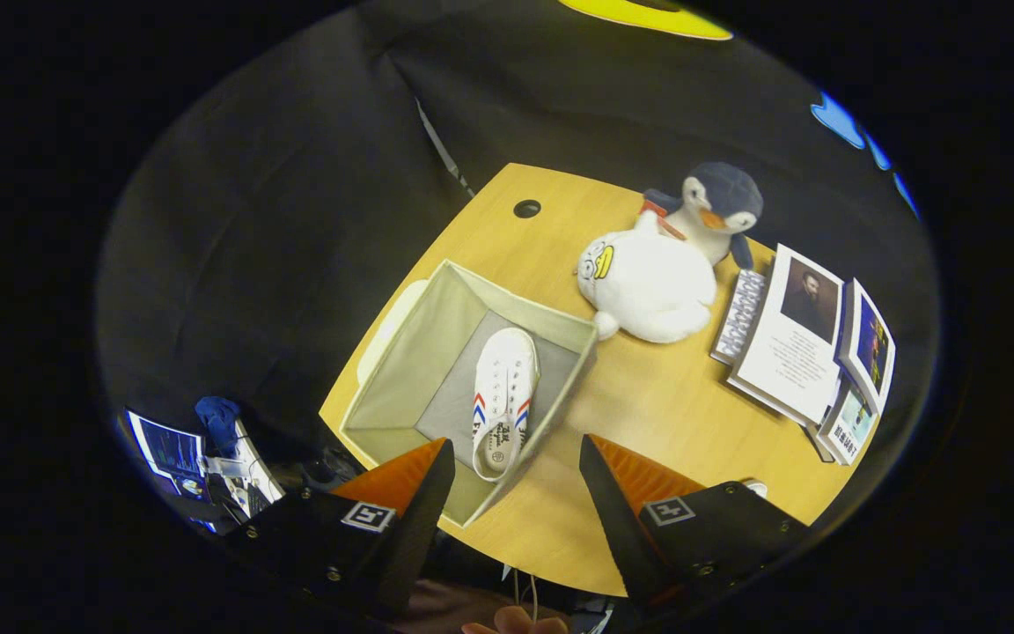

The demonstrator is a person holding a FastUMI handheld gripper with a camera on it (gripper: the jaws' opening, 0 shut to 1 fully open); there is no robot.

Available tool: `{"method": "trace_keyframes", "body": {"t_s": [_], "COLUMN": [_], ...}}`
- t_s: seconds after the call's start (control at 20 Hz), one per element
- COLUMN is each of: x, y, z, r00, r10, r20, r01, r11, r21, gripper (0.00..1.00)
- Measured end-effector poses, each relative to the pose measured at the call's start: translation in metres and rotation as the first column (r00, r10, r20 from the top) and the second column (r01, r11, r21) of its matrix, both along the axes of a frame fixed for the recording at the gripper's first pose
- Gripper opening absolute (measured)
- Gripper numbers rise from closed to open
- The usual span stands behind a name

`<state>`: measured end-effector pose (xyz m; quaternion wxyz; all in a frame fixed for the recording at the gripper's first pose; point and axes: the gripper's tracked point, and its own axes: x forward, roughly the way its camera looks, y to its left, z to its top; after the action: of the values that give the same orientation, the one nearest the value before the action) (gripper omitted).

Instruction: Open the storage box then place both shoes into the box .Put the left shoe in first, then the right shoe, with the right side of both shoes facing outward in a uniform manner.

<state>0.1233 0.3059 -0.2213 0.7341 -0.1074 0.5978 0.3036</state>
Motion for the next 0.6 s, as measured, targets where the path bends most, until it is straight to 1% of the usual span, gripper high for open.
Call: {"method": "trace_keyframes", "body": {"t_s": [0.2,0.35,0.6], "x": [0.005,0.004,-0.005], "y": [-0.052,-0.103,-0.184], "z": [0.008,0.003,-0.018], "r00": [0.997,0.99,0.961], "r10": [-0.076,-0.137,-0.277], "r20": [0.014,0.021,0.003], "r01": [0.076,0.137,0.277], "r11": [0.997,0.991,0.96], "r21": [0.01,-0.001,-0.032], "gripper": [0.87,0.88,0.87]}}
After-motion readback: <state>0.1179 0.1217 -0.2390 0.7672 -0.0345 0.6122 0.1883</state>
